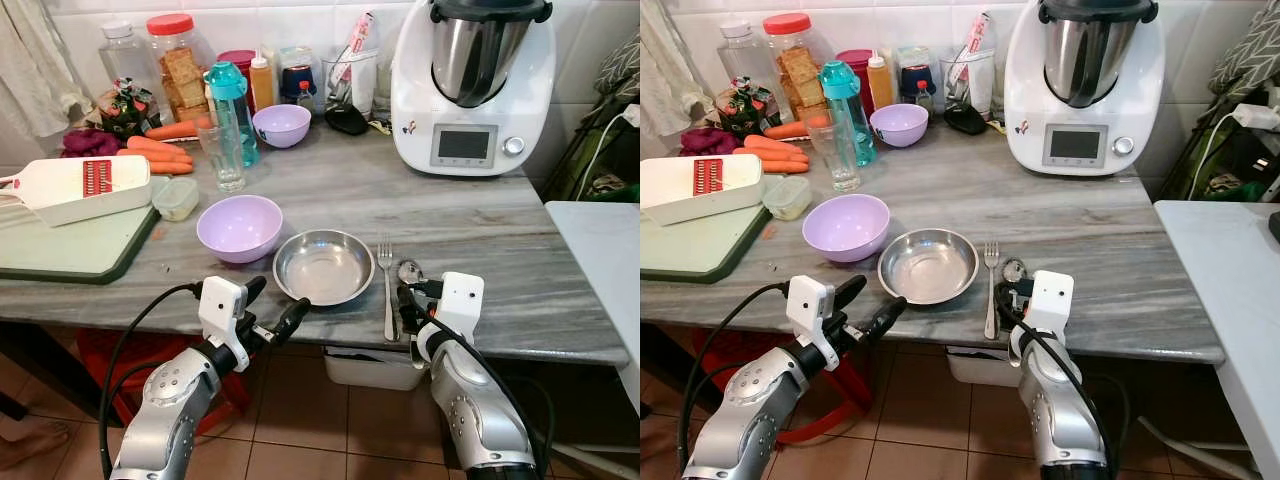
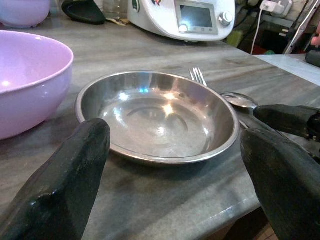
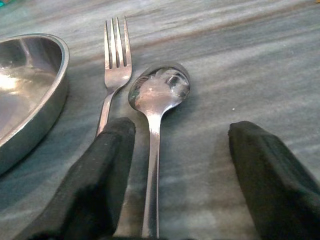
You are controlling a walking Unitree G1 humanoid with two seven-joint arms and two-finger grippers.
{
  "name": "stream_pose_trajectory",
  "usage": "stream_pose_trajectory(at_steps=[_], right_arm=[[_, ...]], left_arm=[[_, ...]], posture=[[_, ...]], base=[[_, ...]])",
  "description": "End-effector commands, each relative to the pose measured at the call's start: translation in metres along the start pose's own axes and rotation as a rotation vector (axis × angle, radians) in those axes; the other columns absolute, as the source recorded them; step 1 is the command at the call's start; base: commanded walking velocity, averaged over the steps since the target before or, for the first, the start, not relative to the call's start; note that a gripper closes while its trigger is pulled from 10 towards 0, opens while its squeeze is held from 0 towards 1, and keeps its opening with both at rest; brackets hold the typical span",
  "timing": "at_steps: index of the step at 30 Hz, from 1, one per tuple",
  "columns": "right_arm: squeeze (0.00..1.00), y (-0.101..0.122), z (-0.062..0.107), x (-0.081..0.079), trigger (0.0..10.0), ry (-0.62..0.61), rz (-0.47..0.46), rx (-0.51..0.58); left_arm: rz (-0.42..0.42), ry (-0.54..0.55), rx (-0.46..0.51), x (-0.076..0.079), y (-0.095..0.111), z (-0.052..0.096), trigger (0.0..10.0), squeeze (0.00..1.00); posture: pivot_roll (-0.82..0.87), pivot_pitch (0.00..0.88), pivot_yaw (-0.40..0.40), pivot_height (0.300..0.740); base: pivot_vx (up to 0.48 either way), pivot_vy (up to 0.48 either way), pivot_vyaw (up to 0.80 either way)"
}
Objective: Setting the table
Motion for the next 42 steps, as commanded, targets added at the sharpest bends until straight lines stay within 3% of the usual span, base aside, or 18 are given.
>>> stream_pose_trajectory(at_steps=[1,3,14,20,38,42], right_arm=[[0.0,-0.005,-0.002,0.001,2.7,0.005,-0.012,-0.03],[0.0,-0.009,-0.003,0.004,0.0,0.01,-0.008,-0.051],[0.0,-0.016,-0.006,0.009,0.0,0.024,-0.003,-0.087],[0.0,-0.021,-0.006,0.013,0.0,0.012,-0.013,-0.116],[0.0,-0.031,-0.006,0.03,0.0,-0.034,-0.001,-0.169],[0.0,-0.037,-0.003,0.043,0.0,-0.099,0.027,-0.192]], left_arm=[[-0.015,-0.004,-0.004,0.001,0.002,0.001,10.0,0.0],[-0.013,-0.005,-0.007,0.001,0.002,0.001,10.0,0.0],[0.027,-0.106,-0.051,0.01,-0.003,0.005,10.0,0.0],[0.005,-0.163,-0.102,0.013,-0.008,0.008,10.0,0.0],[0.002,-0.169,-0.113,0.013,-0.007,0.007,10.0,0.0],[0.002,-0.166,-0.111,0.011,-0.007,0.005,10.0,0.0]], posture=[[0.01,0.0,0.068,0.74],[0.01,0.0,0.068,0.74],[0.01,0.0,0.072,0.74],[0.01,0.0,0.077,0.74],[0.0,0.0,0.082,0.74],[0.0,0.0,0.08,0.74]], base=[[0.0,0.0,0.0],[0.0,0.0,0.0],[0.0,0.0,0.0],[0.0,0.0,0.0],[0.0,0.0,0.0],[0.0,0.0,0.0]])
Point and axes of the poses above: a point about 5 cm out from each wrist's last joint towards the gripper, its own z axis pointing back from the gripper into the wrist, its own y axis along the axis of the wrist's last joint, x = y × z, the point moved 2 cm from there along -z, pointing out of the wrist towards the gripper, and after that the axes turned 10 degrees about z, right-handed, at the moved point
